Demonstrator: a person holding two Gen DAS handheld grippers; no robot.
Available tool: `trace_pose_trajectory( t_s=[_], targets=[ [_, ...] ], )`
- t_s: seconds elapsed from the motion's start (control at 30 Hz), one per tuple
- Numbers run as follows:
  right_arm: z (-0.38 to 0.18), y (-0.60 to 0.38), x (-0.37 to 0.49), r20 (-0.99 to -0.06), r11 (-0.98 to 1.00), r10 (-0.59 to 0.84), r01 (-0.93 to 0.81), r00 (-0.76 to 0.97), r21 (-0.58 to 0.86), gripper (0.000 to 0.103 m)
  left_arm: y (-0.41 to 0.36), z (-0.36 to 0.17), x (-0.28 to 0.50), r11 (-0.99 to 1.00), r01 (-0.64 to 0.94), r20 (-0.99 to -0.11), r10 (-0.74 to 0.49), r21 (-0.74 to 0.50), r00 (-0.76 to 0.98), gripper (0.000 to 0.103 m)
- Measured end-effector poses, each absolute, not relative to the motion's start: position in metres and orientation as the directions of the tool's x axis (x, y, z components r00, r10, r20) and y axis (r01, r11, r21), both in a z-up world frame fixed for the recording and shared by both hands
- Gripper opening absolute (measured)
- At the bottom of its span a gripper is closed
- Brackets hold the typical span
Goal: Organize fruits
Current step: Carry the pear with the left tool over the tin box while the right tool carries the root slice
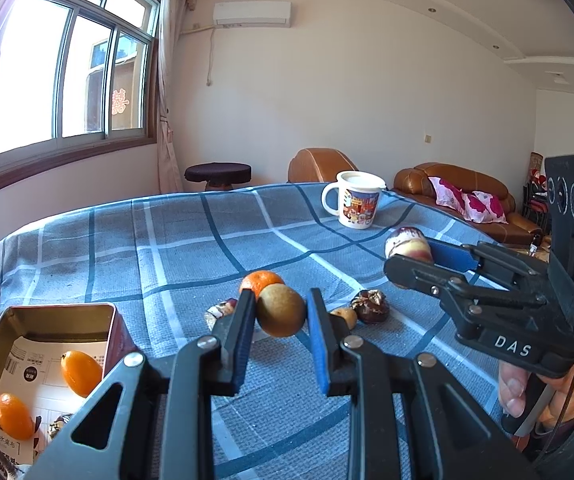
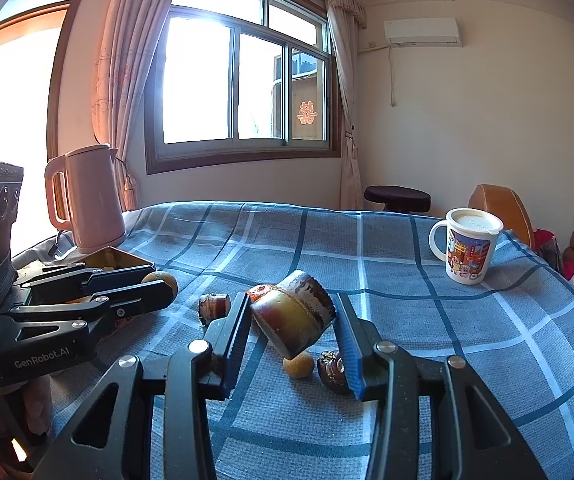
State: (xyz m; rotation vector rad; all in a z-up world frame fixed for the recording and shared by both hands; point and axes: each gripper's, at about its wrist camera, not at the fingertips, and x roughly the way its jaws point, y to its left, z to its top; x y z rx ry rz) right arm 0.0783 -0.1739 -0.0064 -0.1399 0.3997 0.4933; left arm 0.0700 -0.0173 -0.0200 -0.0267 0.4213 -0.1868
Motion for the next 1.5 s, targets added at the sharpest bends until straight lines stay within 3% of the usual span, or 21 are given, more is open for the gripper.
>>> trace_pose_trajectory(
  t_s=[1.5],
  targets=[
    [-0.001, -0.168, 0.062, -0.323, 0.853, 0.473, -0.518, 0.820, -0.067, 0.044, -0.016, -0.014, 0.042, 0.992, 0.123, -0.279, -0.123, -0.015, 0.953, 0.028]
  ],
)
